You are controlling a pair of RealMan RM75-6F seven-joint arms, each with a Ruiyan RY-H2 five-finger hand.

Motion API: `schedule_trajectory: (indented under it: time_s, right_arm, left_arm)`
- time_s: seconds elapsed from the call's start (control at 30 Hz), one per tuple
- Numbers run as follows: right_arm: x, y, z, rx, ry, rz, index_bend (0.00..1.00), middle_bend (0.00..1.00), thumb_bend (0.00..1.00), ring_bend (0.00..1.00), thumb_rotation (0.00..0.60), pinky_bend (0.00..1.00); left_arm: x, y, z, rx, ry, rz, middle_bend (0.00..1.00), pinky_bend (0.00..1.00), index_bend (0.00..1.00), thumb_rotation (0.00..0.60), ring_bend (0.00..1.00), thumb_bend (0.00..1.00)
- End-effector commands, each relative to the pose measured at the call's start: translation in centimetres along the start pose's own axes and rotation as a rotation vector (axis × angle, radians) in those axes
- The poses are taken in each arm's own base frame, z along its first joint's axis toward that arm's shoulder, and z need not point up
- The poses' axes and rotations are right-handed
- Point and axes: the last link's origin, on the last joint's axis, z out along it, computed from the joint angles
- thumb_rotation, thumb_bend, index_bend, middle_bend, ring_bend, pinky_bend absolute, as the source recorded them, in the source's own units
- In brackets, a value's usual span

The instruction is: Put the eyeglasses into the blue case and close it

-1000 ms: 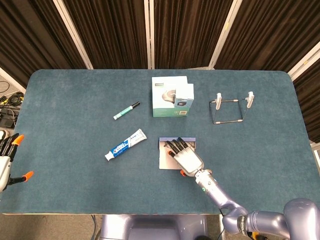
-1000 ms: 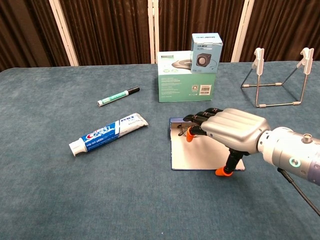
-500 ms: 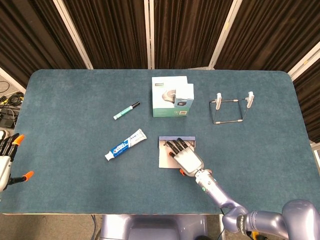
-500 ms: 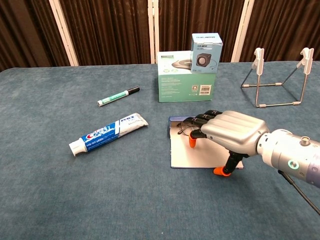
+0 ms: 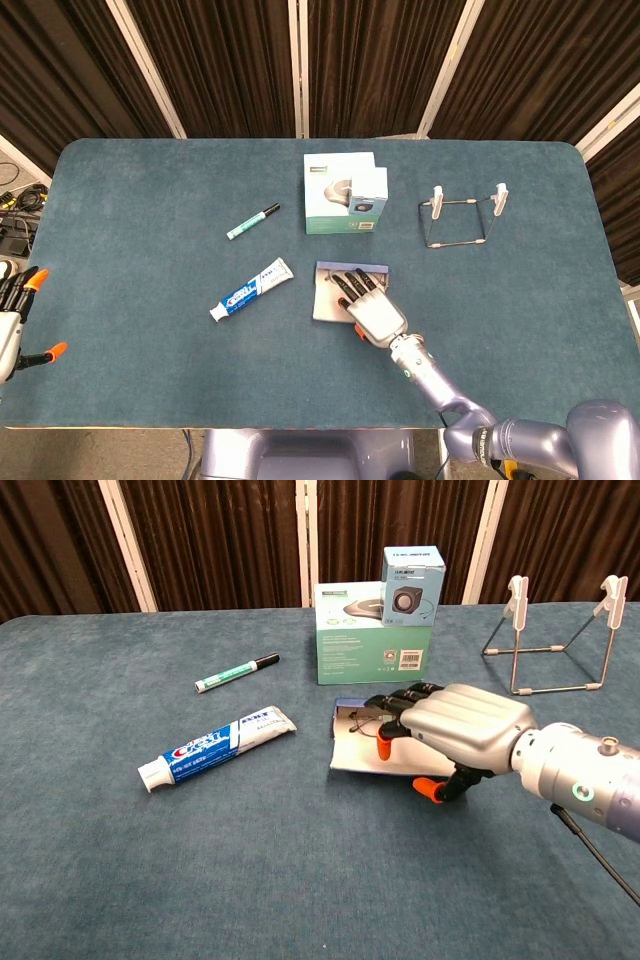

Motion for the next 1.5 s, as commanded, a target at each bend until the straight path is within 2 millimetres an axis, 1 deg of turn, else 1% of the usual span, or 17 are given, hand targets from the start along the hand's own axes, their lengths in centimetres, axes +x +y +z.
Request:
schedule_trajectory:
  time_s: [0.03,0.1,0.33,0.53,0.7,0.8,0.9,1.13,1.2,1.33,1.5]
  right_arm:
    - [0.2,0.1,0.3,-0.007,0.008,0.006,0.37,0.00,0.35,0.00,0.600,0.00]
    - [0.5,0.4,0.7,-0.023,0.020,0.020,0.37,0.00,0.35,0.00,0.600,0.00]
    - [0.4,0.9,1.3,-0.044,0.017,0.012,0.37,0.00,0.35,0.00,0.600,0.00]
    - [-0.3,1.1,1.3,-0.054,-0.001,0.005,0.39,0.00,0.35,0.00,0.600,0.00]
    - [-0.2,1.0,0.8,-0.038,0.010,0.014,0.50,0.00,0.36,0.00,0.600,0.00]
    - [0.0,0.9,0.3,-0.025,0.017,0.029,0.61,0.00,0.38,0.00,0.600,0.00]
    - [0.2,0.9,-0.3,-0.009,0.018,0.038,0.64,0.01,0.39,0.00,0.600,0.00]
    - [0.9,1.1,-2.7,0.067,-0.008,0.039,0.65,0.01,0.41,0.00,0.600,0.00]
    - [1.7,1.2,-3.3,0.118,-0.027,0.007,0.65,0.00,0.41,0.00,0.600,0.00]
    - [2.6,1.0,-3.0,0.139,-0.043,0.003,0.64,0.00,0.41,0.00,0.600,0.00]
    - [3.1,0.3,-1.8,0.153,-0.063,-0.013,0.64,0.00,0.41,0.00,0.600,0.00]
  left_arm:
    - [0.0,0.0,0.0,0.001,-0.001,0.001,0.00,0.00,0.00,0.600,0.00,0.00]
    - [0.0,0.0,0.0,0.001,-0.002,0.001,0.00,0.00,0.00,0.600,0.00,0.00]
    - [-0.1,0.0,0.1,0.002,-0.002,0.002,0.00,0.00,0.00,0.600,0.00,0.00]
    - [-0.1,0.0,0.1,0.001,-0.001,0.003,0.00,0.00,0.00,0.600,0.00,0.00]
    - [-0.1,0.0,0.0,0.001,0.000,0.002,0.00,0.00,0.00,0.600,0.00,0.00]
    - [-0.1,0.1,0.0,0.001,-0.001,0.003,0.00,0.00,0.00,0.600,0.00,0.00]
    - [-0.1,0.1,0.0,0.000,-0.002,0.003,0.00,0.00,0.00,0.600,0.00,0.00]
    - [-0.1,0.3,-0.1,-0.006,-0.001,0.003,0.00,0.00,0.00,0.600,0.00,0.00]
    - [-0.1,0.3,-0.2,-0.007,-0.003,0.002,0.00,0.00,0.00,0.600,0.00,0.00]
    - [-0.1,0.3,-0.1,-0.007,-0.006,0.000,0.00,0.00,0.00,0.600,0.00,0.00]
    - [-0.1,0.1,0.1,-0.004,-0.010,0.000,0.00,0.00,0.00,0.600,0.00,0.00]
